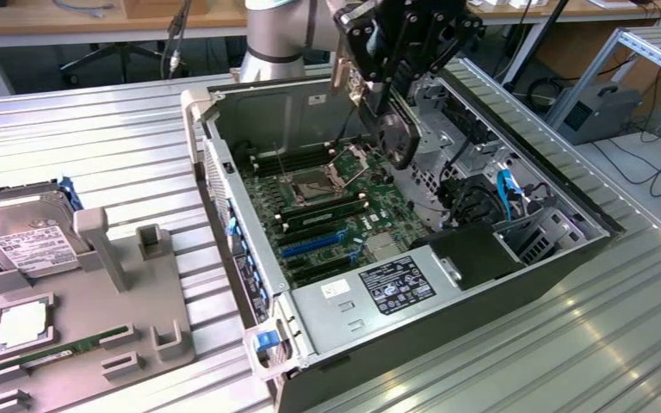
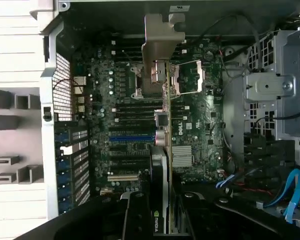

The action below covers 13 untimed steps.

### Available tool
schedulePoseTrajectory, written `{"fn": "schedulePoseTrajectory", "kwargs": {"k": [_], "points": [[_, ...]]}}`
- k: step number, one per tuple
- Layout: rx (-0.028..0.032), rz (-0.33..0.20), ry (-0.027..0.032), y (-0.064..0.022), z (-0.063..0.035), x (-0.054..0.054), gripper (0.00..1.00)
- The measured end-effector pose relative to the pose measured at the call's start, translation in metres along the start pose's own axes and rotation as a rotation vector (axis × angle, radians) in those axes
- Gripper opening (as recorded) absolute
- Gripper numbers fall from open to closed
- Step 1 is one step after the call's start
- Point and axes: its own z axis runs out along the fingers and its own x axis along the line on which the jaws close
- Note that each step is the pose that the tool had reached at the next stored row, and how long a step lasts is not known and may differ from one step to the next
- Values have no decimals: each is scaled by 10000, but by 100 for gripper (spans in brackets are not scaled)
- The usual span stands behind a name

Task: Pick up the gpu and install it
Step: 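Pick up the gpu and move the gpu toward the slot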

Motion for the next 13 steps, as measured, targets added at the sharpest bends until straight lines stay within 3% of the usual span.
{"fn": "schedulePoseTrajectory", "kwargs": {"k": [2, 3, 6, 8, 13], "points": [[-3, 1, 0, 4, 4, -120, 27], [-5, 1, 0, 9, 8, -258, 27], [-8, 1, 0, 18, 18, -541, 27], [-7, 0, 0, 28, 27, -821, 27], [-8, 0, 0, 35, 37, -1075, 27]]}}
